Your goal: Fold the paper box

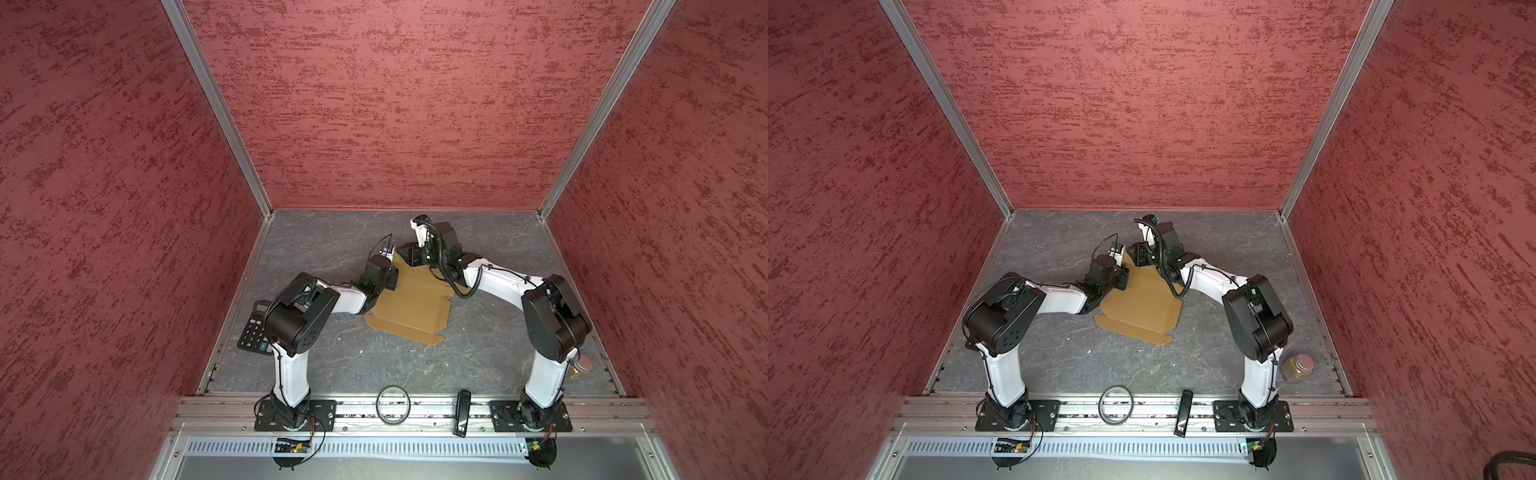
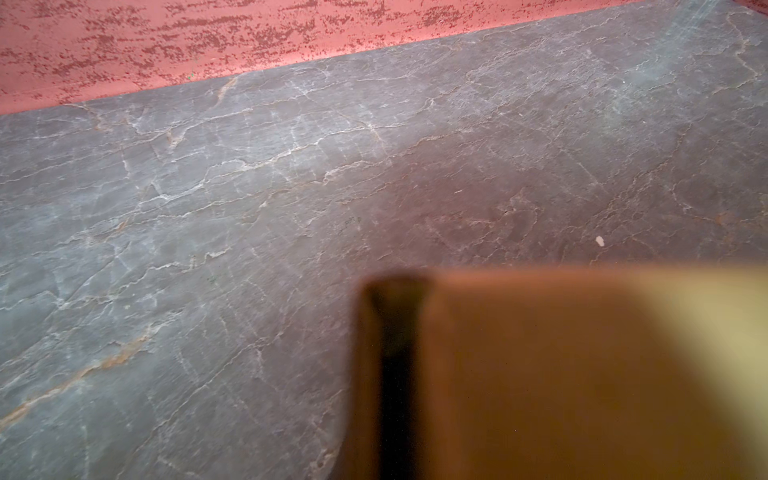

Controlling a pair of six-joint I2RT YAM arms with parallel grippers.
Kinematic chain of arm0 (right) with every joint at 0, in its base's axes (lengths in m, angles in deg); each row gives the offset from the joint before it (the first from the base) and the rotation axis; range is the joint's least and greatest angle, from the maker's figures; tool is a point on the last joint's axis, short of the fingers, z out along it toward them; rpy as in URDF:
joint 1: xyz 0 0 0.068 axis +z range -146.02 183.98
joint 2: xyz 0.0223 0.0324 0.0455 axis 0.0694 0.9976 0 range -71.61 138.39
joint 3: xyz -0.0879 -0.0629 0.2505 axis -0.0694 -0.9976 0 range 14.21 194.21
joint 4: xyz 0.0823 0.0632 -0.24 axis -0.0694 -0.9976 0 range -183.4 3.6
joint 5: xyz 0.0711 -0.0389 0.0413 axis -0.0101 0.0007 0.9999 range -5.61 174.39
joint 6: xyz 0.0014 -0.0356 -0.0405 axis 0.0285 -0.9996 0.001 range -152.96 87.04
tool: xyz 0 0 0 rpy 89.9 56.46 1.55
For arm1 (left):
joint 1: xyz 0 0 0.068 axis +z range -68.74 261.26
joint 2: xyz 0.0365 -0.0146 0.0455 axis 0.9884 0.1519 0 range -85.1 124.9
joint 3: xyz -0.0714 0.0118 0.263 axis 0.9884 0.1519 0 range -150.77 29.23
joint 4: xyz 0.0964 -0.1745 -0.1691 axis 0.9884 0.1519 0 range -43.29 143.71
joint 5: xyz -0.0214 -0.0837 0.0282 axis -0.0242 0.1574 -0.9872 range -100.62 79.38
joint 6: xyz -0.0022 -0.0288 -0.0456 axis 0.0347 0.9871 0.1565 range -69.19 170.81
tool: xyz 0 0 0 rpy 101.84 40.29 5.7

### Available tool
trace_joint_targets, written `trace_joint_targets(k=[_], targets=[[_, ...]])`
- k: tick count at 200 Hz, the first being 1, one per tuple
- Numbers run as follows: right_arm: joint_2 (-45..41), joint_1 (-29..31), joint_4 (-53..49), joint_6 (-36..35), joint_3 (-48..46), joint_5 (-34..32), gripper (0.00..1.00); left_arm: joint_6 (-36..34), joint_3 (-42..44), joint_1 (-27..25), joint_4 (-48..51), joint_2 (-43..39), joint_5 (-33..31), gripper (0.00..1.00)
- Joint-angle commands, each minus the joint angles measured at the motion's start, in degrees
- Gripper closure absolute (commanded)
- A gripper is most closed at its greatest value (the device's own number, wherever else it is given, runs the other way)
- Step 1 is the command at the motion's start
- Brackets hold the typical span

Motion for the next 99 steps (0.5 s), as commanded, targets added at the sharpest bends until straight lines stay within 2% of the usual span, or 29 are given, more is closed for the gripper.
trace_joint_targets(k=[1, 44, 99], targets=[[-1.00, -0.09, -9.24, -6.76, 1.14, -4.91, 0.68, 0.95, 1.01, 0.68, 0.97, -1.81, 2.04, 1.00], [-1.36, -0.10, -13.38, -11.17, 2.12, -6.55, 0.63, 0.47, 0.98, 1.17, 1.19, -2.18, 3.17, 1.00], [-2.64, -0.09, -13.23, -12.59, 2.37, -3.88, 0.56, 0.42, 0.68, 1.19, 1.30, -1.98, 3.71, 1.00]])
